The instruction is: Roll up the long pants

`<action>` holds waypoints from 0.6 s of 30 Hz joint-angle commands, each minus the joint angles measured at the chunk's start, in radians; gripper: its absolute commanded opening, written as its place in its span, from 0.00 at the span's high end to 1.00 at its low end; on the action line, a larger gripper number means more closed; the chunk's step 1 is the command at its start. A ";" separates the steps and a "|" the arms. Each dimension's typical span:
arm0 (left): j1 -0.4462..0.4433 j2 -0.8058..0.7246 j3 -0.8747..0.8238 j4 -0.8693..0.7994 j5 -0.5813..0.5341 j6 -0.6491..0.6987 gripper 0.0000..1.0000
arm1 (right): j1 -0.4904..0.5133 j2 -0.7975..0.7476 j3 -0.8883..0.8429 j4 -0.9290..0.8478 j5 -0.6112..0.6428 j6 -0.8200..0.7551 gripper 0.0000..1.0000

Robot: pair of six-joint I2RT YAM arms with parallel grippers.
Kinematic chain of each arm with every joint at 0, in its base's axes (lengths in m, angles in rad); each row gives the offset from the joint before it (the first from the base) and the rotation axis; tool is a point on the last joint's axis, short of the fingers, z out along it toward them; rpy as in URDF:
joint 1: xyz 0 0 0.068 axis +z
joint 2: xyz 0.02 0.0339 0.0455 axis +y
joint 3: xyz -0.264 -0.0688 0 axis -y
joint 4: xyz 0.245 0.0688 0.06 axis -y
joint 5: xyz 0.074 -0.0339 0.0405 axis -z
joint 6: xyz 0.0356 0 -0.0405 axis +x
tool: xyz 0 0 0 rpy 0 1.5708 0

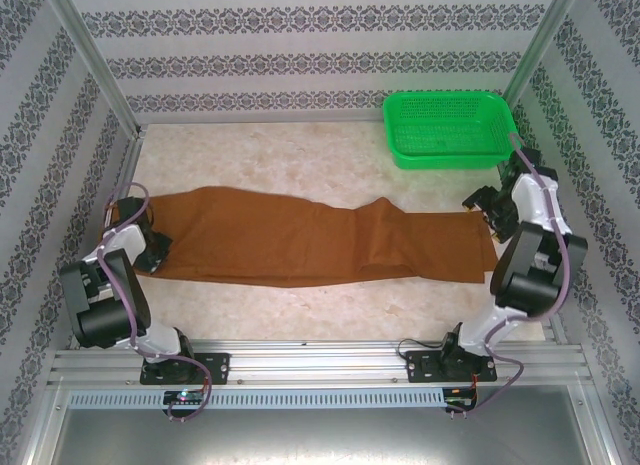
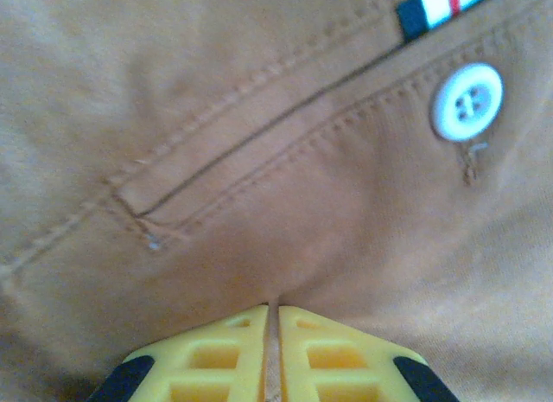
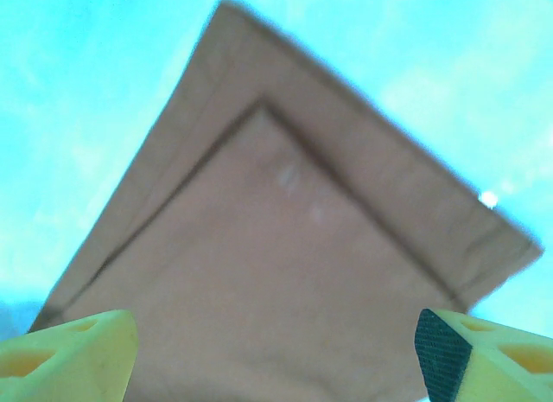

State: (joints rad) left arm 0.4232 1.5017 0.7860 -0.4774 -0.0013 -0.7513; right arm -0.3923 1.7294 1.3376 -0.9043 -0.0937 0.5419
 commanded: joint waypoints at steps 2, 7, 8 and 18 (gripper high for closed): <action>0.035 0.032 0.042 -0.067 -0.070 0.004 0.88 | 0.001 0.151 0.098 -0.023 0.054 -0.036 0.15; 0.035 0.118 0.087 -0.054 -0.020 0.020 0.93 | 0.034 0.312 0.227 -0.091 0.090 -0.066 0.19; 0.035 0.126 0.088 -0.047 -0.007 0.021 0.95 | 0.038 0.325 0.227 -0.087 0.092 -0.068 0.20; 0.035 0.104 0.110 -0.064 -0.031 0.058 0.97 | 0.070 0.345 0.148 -0.052 0.072 -0.093 0.35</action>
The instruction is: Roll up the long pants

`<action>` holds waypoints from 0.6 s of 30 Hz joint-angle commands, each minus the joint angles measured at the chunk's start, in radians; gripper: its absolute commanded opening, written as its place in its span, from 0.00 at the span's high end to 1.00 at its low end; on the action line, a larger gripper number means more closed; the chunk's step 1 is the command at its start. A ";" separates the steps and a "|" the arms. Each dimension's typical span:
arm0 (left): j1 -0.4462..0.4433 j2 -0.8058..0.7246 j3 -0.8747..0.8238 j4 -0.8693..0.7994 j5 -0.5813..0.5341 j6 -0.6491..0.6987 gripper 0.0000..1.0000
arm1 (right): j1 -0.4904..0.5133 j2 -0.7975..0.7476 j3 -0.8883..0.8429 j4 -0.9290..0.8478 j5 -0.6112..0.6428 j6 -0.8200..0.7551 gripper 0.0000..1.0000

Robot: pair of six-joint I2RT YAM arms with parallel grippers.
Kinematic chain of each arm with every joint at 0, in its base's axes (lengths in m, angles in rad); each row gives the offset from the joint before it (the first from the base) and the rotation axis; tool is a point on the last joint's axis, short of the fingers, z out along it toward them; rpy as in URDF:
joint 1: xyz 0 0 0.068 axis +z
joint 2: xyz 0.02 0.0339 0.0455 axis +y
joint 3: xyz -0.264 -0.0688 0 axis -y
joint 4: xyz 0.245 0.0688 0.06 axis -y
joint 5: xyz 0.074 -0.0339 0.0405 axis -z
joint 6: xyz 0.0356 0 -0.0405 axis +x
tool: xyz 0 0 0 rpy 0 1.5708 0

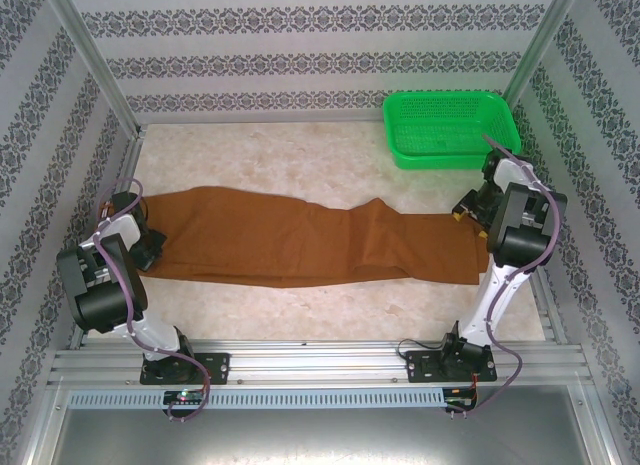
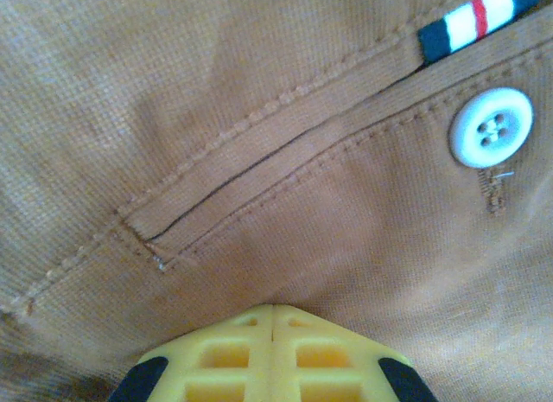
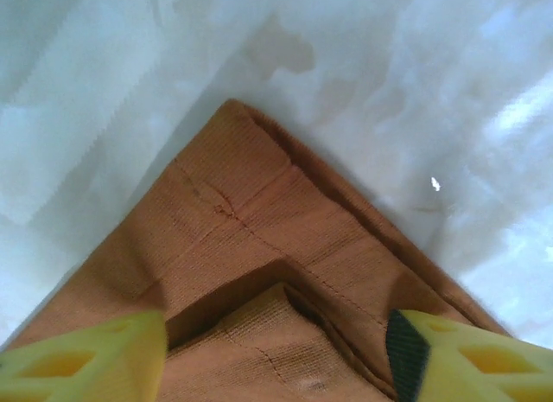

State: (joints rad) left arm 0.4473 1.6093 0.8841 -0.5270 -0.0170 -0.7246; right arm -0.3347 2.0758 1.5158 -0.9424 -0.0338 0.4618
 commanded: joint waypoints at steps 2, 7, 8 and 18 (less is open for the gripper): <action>0.011 -0.009 0.007 -0.010 -0.016 0.030 0.97 | 0.024 -0.005 -0.051 -0.007 0.019 -0.018 0.42; 0.011 0.002 0.010 -0.014 -0.022 0.034 1.00 | 0.015 -0.024 -0.077 0.005 0.044 -0.006 1.00; 0.010 -0.002 0.011 -0.014 -0.023 0.034 1.00 | 0.009 -0.042 -0.075 0.006 0.056 -0.002 1.00; 0.023 -0.005 0.013 -0.040 -0.076 0.022 1.00 | -0.155 -0.055 0.145 -0.102 0.134 -0.012 1.00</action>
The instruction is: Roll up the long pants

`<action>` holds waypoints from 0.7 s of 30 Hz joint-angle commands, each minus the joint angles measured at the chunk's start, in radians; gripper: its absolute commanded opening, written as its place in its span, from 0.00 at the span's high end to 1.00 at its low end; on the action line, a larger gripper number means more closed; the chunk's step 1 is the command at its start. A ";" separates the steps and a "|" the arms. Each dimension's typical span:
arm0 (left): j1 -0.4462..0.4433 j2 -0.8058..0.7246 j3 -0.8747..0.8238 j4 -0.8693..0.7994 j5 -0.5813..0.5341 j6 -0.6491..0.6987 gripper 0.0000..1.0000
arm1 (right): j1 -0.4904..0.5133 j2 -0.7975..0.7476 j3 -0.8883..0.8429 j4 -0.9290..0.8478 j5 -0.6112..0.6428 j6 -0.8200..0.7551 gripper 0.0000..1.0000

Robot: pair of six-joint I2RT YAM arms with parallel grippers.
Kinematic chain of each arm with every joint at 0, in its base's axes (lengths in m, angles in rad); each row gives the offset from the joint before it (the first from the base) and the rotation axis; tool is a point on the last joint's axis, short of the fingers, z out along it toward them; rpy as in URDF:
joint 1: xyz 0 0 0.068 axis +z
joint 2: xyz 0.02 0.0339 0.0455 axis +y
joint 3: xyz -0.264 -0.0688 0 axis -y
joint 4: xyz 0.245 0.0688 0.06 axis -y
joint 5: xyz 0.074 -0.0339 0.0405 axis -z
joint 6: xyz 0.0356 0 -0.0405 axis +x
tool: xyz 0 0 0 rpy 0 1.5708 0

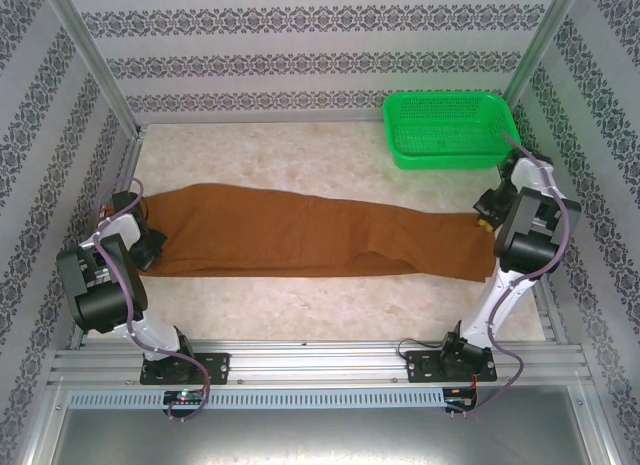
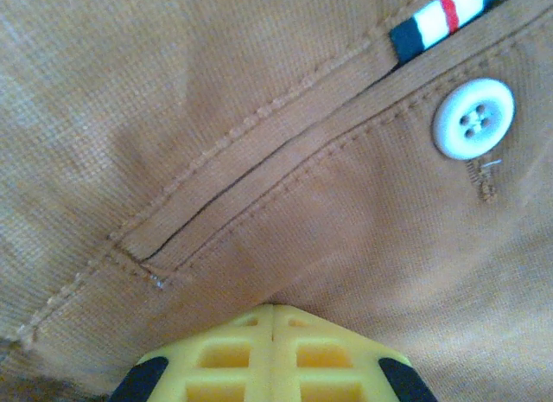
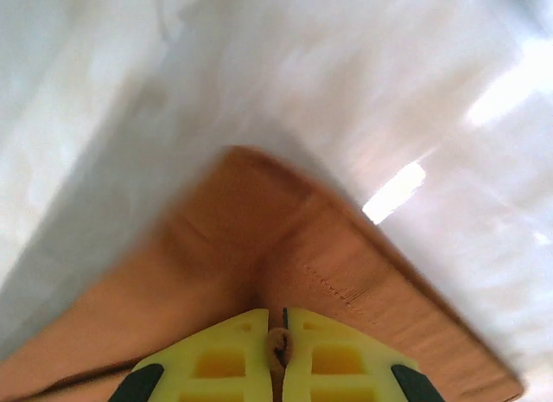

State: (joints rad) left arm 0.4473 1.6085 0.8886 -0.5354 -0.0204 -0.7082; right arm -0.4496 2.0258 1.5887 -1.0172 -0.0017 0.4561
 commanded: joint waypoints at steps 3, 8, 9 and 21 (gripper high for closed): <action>0.024 -0.001 0.008 -0.031 -0.078 0.004 1.00 | -0.047 0.035 0.123 -0.048 0.126 -0.013 1.00; 0.027 -0.031 0.011 -0.040 -0.088 0.003 1.00 | -0.044 0.058 0.102 -0.015 0.157 0.005 1.00; 0.026 -0.038 0.014 -0.039 -0.087 0.005 1.00 | -0.044 0.064 0.100 -0.010 0.161 0.001 1.00; -0.092 -0.110 0.208 -0.126 -0.026 0.136 0.64 | 0.171 -0.219 -0.075 0.086 0.211 -0.014 0.12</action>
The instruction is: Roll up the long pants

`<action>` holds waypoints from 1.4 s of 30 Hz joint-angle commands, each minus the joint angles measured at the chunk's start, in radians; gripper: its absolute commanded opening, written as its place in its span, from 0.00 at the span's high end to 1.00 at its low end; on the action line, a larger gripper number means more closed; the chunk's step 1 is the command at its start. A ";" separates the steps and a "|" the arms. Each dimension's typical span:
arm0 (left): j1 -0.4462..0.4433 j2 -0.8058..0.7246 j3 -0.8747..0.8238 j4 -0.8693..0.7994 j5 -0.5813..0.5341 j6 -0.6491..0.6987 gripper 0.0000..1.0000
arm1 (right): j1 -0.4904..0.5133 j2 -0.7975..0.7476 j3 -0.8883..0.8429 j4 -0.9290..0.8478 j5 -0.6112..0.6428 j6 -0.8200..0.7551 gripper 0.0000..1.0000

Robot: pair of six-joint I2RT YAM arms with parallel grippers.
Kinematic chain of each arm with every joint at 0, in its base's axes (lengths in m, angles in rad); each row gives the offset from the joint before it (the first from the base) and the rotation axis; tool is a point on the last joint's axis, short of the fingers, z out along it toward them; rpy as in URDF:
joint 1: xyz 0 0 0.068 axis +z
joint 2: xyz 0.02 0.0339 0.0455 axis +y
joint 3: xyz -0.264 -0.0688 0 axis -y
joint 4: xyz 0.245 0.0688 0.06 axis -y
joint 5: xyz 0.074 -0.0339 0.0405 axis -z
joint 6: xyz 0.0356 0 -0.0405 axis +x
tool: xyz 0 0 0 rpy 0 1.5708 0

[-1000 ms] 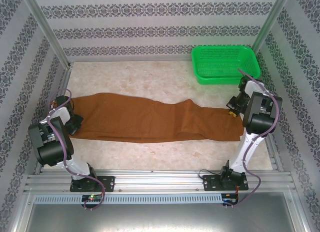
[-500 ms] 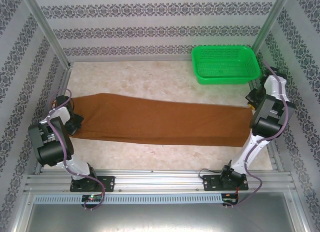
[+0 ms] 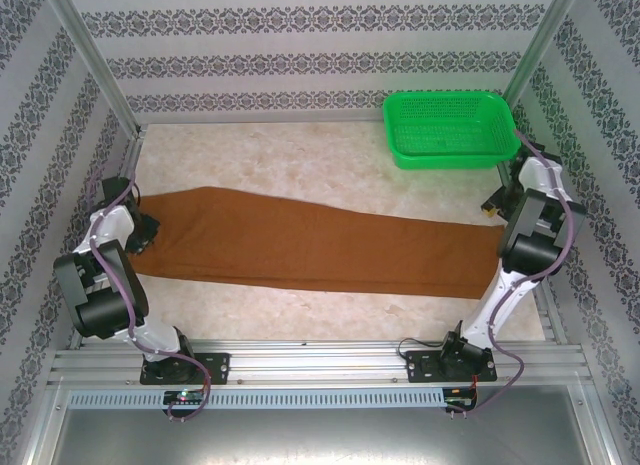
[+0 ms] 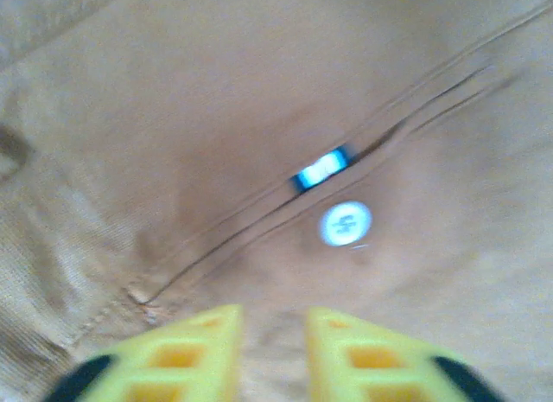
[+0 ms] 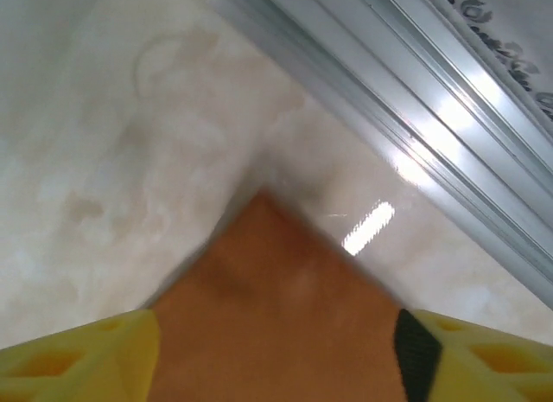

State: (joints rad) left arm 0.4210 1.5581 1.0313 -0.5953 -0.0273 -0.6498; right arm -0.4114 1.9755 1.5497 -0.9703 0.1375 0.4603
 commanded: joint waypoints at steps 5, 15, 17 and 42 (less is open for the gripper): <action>-0.245 -0.116 0.020 -0.074 0.042 0.154 0.57 | 0.361 -0.358 -0.192 0.074 -0.016 -0.009 0.21; -0.318 -0.061 -0.083 -0.082 0.148 0.158 0.83 | 0.573 -0.450 -0.570 0.156 -0.313 0.124 0.92; -0.318 -0.014 -0.060 -0.070 0.166 0.138 0.83 | 0.583 -0.414 -0.582 0.175 -0.310 0.136 0.93; -0.165 0.042 -0.032 -0.030 0.135 0.039 0.78 | 0.569 -0.158 -0.482 0.124 -0.387 0.108 0.90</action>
State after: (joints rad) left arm 0.2554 1.5600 0.9947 -0.6281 0.0750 -0.6102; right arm 0.1711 1.7737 1.0664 -0.8352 -0.2317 0.5697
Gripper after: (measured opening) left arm 0.220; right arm 0.099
